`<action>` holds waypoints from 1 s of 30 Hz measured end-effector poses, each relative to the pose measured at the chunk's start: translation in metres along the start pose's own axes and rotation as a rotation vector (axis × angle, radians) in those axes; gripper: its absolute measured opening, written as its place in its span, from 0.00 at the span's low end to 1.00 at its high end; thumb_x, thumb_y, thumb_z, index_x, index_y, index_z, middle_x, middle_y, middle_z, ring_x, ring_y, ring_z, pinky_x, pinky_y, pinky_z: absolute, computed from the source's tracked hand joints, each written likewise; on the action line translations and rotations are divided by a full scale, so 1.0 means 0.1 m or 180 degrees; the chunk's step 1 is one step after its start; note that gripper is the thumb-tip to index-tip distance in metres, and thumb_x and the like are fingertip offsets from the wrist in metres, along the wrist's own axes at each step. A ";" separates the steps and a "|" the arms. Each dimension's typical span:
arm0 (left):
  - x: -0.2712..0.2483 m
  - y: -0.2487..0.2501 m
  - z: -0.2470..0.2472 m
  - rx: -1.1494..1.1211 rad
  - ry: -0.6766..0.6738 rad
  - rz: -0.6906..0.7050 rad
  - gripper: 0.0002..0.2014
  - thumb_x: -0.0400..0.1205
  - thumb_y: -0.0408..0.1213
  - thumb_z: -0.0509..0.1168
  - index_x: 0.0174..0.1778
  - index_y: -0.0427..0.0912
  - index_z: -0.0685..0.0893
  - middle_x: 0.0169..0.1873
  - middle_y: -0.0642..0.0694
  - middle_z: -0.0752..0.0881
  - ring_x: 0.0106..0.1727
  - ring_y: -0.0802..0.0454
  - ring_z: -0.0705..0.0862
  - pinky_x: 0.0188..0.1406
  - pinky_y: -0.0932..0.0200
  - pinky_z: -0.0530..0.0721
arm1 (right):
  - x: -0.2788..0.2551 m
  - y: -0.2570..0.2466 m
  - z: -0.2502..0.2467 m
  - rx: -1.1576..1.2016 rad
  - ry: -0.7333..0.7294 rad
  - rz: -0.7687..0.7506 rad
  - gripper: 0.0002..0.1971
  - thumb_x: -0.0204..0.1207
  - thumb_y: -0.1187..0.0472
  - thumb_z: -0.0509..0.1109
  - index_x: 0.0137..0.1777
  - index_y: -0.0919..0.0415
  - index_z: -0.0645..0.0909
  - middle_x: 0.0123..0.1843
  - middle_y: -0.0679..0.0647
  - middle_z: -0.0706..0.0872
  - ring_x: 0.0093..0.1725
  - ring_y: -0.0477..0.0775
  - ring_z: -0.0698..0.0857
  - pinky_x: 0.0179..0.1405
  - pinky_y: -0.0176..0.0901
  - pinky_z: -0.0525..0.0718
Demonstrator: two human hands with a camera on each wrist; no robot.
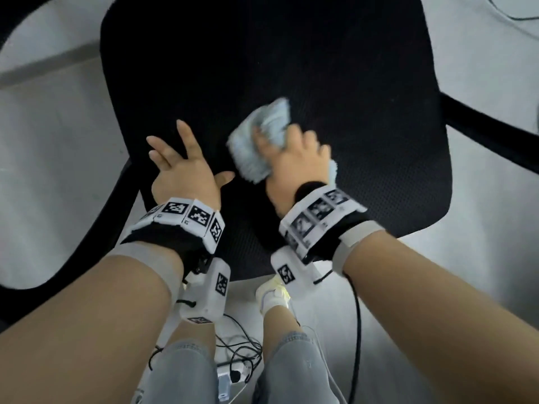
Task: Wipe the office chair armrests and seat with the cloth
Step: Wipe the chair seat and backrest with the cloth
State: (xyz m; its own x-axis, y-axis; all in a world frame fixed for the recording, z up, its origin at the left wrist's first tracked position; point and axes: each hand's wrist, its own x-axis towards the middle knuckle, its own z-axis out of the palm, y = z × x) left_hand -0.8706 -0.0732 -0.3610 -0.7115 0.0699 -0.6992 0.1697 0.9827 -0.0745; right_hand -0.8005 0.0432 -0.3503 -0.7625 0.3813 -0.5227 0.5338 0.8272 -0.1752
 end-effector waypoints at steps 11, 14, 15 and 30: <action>-0.05 0.07 -0.01 0.0173 -0.0028 -0.0130 0.48 0.77 0.60 0.56 0.77 0.45 0.28 0.79 0.28 0.35 0.82 0.36 0.45 0.55 0.40 0.78 | 0.12 1.47 -0.25 0.0603 0.1043 0.2248 0.35 0.69 0.67 0.60 0.76 0.42 0.62 0.78 0.63 0.59 0.74 0.68 0.61 0.69 0.60 0.62; -0.04 0.08 -0.02 0.0199 -0.0029 -0.0149 0.49 0.77 0.60 0.56 0.77 0.44 0.28 0.79 0.27 0.36 0.82 0.35 0.46 0.59 0.39 0.77 | 0.16 1.41 -0.30 0.0675 0.0870 0.2249 0.34 0.70 0.69 0.58 0.77 0.47 0.62 0.75 0.64 0.62 0.71 0.68 0.63 0.66 0.59 0.67; -0.03 0.07 -0.02 0.0213 -0.0047 -0.0164 0.49 0.77 0.60 0.56 0.77 0.44 0.28 0.79 0.27 0.36 0.82 0.35 0.46 0.59 0.39 0.77 | 0.06 1.44 -0.29 0.0578 0.0747 0.2089 0.34 0.70 0.68 0.58 0.77 0.48 0.62 0.74 0.66 0.63 0.71 0.69 0.64 0.65 0.60 0.68; -0.12 0.10 0.05 0.0080 -0.0075 -0.0220 0.48 0.78 0.58 0.56 0.77 0.45 0.26 0.78 0.26 0.33 0.82 0.34 0.43 0.58 0.41 0.78 | 0.10 1.37 -0.49 0.0615 0.0320 0.1715 0.32 0.75 0.64 0.58 0.79 0.48 0.55 0.77 0.66 0.60 0.72 0.70 0.63 0.64 0.59 0.72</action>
State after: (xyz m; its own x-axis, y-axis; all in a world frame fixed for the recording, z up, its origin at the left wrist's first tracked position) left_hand -0.8567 -0.0651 -0.3572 -0.7060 -0.0022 -0.7082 0.1381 0.9804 -0.1408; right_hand -0.7529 0.1809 -0.3389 -0.3907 0.7727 -0.5003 0.9060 0.4190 -0.0605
